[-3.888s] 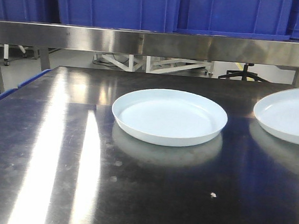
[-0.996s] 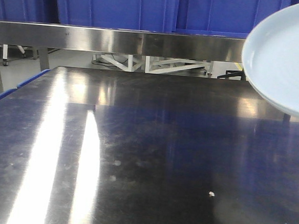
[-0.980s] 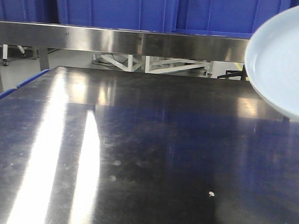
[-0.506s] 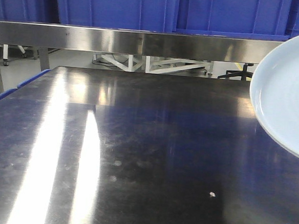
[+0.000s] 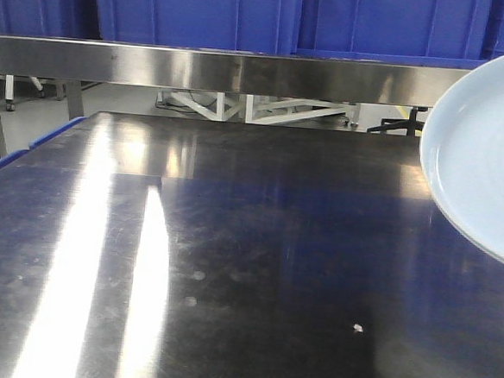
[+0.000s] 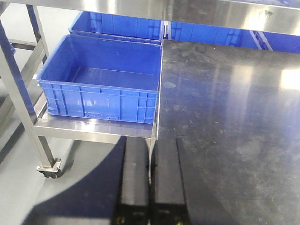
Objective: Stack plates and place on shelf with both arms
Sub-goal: 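Hold the stacked plates raised in the right gripper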
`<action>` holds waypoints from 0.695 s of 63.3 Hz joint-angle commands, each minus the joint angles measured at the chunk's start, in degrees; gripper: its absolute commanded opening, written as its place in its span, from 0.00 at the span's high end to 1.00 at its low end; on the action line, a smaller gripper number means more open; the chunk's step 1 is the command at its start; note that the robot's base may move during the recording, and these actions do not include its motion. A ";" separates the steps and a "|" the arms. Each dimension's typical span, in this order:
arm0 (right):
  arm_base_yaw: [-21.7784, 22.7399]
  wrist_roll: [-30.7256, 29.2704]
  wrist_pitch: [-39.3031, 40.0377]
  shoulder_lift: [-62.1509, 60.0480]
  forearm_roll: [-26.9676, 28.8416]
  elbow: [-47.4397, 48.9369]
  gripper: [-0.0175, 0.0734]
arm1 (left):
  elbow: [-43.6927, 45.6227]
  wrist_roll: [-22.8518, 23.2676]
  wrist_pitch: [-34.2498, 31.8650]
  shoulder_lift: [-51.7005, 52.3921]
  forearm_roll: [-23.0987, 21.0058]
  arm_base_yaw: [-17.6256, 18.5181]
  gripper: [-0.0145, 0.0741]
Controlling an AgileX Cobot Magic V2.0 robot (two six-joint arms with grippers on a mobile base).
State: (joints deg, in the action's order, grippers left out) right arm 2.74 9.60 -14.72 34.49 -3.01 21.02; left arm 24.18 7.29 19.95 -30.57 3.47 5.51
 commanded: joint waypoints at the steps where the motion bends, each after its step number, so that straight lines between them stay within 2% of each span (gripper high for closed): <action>1: 0.39 -0.40 6.08 -0.30 0.05 1.67 0.75 | 1.63 0.47 -4.48 -0.05 -0.36 0.04 0.74; 44: 0.39 -0.40 6.08 -0.30 0.05 1.67 0.75 | 1.63 0.47 -4.48 -0.05 -0.36 0.04 0.74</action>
State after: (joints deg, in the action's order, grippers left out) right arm 2.74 9.51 -14.72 34.49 -3.01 21.02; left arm 24.18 7.29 19.95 -30.57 3.47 5.51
